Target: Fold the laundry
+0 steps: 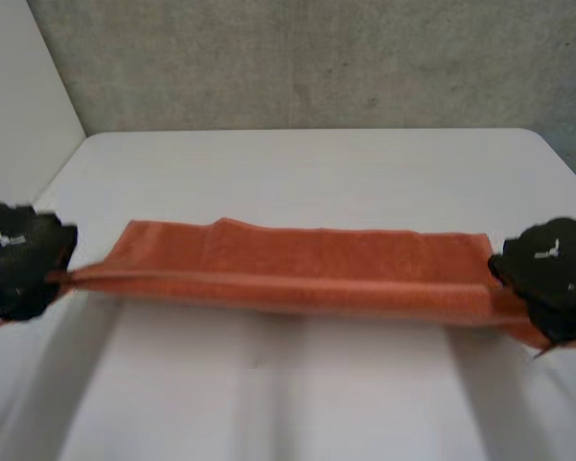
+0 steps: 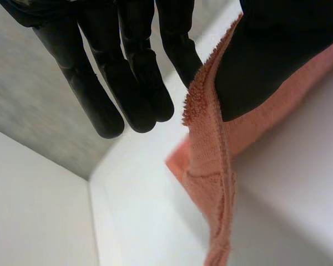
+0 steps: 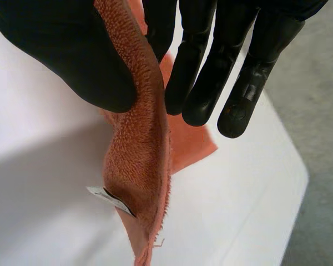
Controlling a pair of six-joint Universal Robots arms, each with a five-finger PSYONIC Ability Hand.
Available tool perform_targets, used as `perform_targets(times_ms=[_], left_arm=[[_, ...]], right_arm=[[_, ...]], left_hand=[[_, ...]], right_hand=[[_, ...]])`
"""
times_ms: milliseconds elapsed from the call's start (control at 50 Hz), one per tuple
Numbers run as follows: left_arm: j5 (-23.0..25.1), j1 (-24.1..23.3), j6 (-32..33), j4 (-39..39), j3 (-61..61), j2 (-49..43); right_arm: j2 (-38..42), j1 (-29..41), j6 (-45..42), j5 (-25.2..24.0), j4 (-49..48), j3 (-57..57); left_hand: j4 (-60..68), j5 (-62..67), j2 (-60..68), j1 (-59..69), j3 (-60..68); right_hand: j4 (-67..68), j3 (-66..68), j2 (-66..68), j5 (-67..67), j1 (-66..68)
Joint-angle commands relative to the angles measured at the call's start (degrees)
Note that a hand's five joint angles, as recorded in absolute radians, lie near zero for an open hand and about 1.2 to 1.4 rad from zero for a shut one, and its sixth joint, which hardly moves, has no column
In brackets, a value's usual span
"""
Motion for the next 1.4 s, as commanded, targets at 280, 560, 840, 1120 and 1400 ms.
perform_targets(times_ms=[280,560,840,1120,1400], left_arm=[[-4.94,-8.60,5.44,8.12,20.75,-39.11],[-11.73,-14.42,-7.37,33.51,48.84,-32.10],[-10.23,-10.99,-15.83,33.79,28.46,-30.33],[-6.72,-11.08,-15.56,37.57,13.95,-45.17],[-6.54,-9.23,-12.75,37.30,9.90,-44.92]], right_arm=[[28.42,1.19,0.01,5.81,-10.96,-13.90],[17.19,3.91,17.68,9.42,-34.33,-39.34],[15.33,3.91,17.68,3.71,-34.61,-21.06],[33.69,3.83,18.38,3.09,-35.57,-8.83],[35.99,-1.97,25.23,1.51,-37.16,-3.82]], left_hand=[[11.57,14.85,11.55,14.82,11.60],[11.57,14.85,11.55,14.82,11.60],[11.57,14.85,11.55,14.82,11.60],[11.57,14.85,11.55,14.82,11.60],[11.57,14.85,11.55,14.82,11.60]], right_hand=[[11.60,11.87,12.32,13.07,23.84],[11.60,11.87,12.32,13.07,23.84],[11.60,11.87,12.32,13.07,23.84],[11.60,11.87,12.32,13.07,23.84],[-19.29,-19.02,-18.57,-17.83,-7.06]])
